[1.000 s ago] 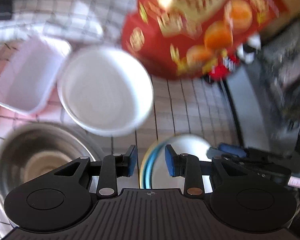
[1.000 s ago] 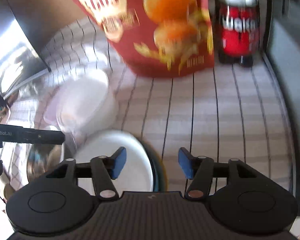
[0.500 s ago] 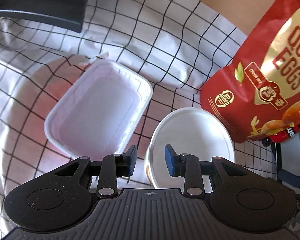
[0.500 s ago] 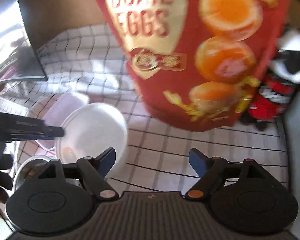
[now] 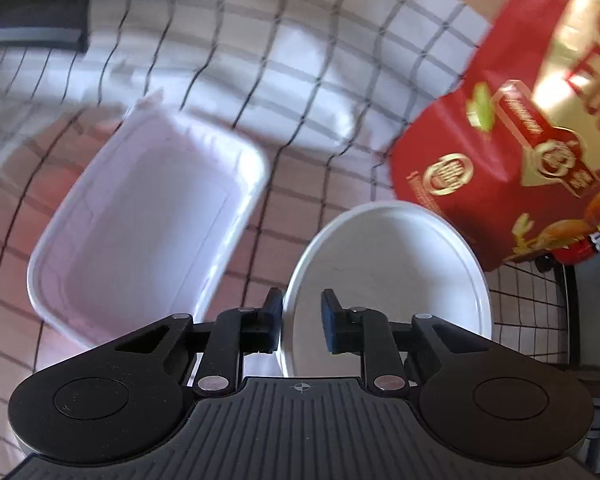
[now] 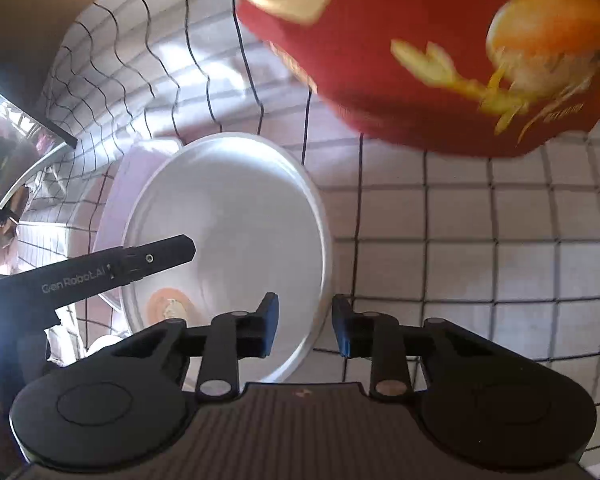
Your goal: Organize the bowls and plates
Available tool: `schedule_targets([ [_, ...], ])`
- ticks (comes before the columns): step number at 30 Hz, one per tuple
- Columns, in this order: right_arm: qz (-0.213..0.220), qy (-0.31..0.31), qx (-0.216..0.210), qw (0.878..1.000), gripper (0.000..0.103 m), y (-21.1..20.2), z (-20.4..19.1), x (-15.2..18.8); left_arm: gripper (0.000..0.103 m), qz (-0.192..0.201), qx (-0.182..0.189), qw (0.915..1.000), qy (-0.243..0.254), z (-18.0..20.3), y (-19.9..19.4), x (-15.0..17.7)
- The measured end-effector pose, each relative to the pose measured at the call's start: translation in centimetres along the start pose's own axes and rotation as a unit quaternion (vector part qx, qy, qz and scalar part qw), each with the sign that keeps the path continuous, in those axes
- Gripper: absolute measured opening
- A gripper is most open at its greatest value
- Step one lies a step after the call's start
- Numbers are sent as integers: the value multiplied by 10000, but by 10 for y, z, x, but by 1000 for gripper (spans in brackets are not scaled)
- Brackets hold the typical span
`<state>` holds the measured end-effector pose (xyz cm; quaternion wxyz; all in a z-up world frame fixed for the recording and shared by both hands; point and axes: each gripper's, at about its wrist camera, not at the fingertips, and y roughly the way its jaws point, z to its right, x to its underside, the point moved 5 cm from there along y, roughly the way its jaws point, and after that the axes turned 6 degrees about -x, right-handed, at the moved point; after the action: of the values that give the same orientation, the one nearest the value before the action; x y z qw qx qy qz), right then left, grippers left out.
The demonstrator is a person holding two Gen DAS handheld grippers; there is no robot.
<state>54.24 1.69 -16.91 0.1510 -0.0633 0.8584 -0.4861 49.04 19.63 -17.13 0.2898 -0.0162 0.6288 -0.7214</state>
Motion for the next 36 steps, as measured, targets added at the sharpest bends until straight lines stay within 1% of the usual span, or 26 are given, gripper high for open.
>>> schedule_targets([
  [2, 270, -193, 96, 9994, 29, -18, -4, -1, 23, 156, 66, 9998, 81, 9, -9, -3],
  [6, 737, -457, 289, 9958, 29, -57, -8, 3, 23, 317, 451, 9985, -28, 26, -38, -3],
  [9, 1054, -529, 250, 9927, 29, -89, -6, 12, 24, 499, 913, 9945, -85, 38, -69, 2],
  [11, 1187, -506, 171, 9915, 29, -110, -1, 19, 24, 559, 1176, 9914, -101, 46, -87, 4],
  [13, 1321, -439, 95, 9902, 29, -130, 3, 26, 26, 619, 1455, 9874, -16, 57, -106, 11],
  [14, 1383, -410, 69, 9895, 29, -140, 5, 30, 27, 639, 1531, 9861, 89, 64, -115, 14],
  [17, 1447, -386, 77, 9887, 29, -165, 10, 47, 26, 598, 1535, 9852, 483, 84, -133, 30],
  [21, 1314, -201, 27, 9911, 29, -180, 23, 69, 26, 382, 1490, 9834, 961, 100, -144, 58],
  [24, 1223, -106, 29, 9924, 30, -183, 30, 89, 24, 162, 1397, 9826, 1211, 102, -138, 79],
  [27, 1156, -79, 21, 9933, 30, -183, 33, 102, 24, -123, 1215, 9818, 1455, 99, -126, 100],
  [31, 1031, -40, 81, 9946, 31, -176, 36, 115, 24, -575, 1118, 9825, 1377, 89, -108, 116],
  [33, 914, -36, 142, 9957, 31, -168, 38, 120, 24, -676, 1080, 9830, 1325, 86, -103, 121],
  [36, 764, 20, 157, 9970, 31, -160, 43, 128, 23, -728, 977, 9838, 1315, 83, -96, 125],
])
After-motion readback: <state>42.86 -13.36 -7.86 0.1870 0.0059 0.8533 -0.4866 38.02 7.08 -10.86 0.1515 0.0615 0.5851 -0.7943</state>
